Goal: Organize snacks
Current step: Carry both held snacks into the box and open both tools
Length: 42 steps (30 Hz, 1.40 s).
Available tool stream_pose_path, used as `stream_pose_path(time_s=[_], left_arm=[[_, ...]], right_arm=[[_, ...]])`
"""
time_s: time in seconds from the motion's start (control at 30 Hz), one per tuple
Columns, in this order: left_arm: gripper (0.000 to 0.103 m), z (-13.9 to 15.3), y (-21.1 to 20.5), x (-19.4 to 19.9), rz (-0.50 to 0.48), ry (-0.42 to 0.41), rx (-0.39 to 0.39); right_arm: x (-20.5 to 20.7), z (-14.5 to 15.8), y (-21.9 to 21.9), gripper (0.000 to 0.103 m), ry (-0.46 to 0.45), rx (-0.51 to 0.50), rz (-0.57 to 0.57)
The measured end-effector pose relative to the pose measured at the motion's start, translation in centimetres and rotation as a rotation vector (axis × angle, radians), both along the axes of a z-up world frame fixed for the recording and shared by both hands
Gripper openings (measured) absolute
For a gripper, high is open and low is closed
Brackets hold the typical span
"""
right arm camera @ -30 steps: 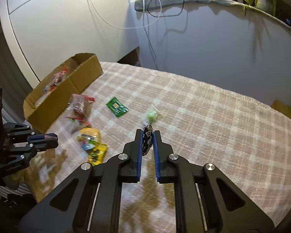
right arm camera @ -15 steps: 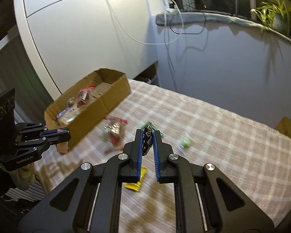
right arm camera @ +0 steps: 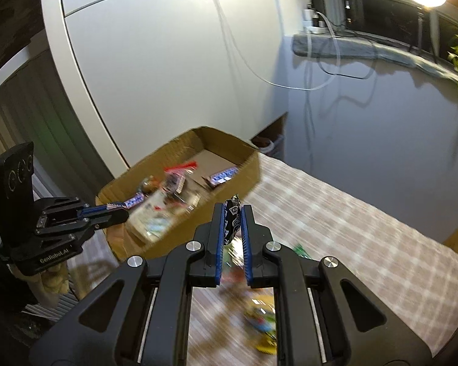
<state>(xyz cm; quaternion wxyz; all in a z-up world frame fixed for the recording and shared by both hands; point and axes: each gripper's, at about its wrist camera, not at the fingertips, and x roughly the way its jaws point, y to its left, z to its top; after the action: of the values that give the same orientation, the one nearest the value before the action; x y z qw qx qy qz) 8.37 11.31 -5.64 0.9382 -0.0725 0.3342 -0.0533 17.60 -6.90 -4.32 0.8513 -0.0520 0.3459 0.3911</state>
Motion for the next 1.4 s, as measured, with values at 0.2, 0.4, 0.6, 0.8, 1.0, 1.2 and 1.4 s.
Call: stream_pose_path(time_s=[0.2, 0.4, 0.6, 0.8, 1.0, 1.2, 1.4], left_arm=[[0.004, -0.5, 2.4, 0.5, 0.046, 0.005, -0.01], [0.004, -0.8, 4.0, 1.0, 0.077, 0.009, -0.006], [0.004, -1.2, 4.8, 1.5, 0.097, 0.014, -0.004], [0.004, -1.7, 5.4, 2.0, 0.112, 0.026, -0.005], [0.013, -1.8, 5.7, 2.2, 0.117, 0.029, -0.011], [0.034, -1.8, 5.6, 2.1, 0.125, 0.026, 0.002], [0.041, -1.2, 5.5, 1.7, 0.137, 0.01, 0.0]], right_arm=[[0.6, 0.1, 4.9, 0.01, 0.002, -0.001, 0.062], [1.3, -0.3, 8.5, 0.01, 0.019, -0.01, 0.107], [2.1, -1.3, 11.5, 0.011, 0.045, -0.028, 0.141], [2.6, -2.2, 13.2, 0.011, 0.07, -0.038, 0.163], [2.8, -2.5, 13.8, 0.011, 0.08, -0.04, 0.164], [3.0, -2.3, 13.2, 0.064, 0.061, -0.022, 0.125], [3.0, -1.4, 11.3, 0.077, 0.036, 0.0, 0.098]])
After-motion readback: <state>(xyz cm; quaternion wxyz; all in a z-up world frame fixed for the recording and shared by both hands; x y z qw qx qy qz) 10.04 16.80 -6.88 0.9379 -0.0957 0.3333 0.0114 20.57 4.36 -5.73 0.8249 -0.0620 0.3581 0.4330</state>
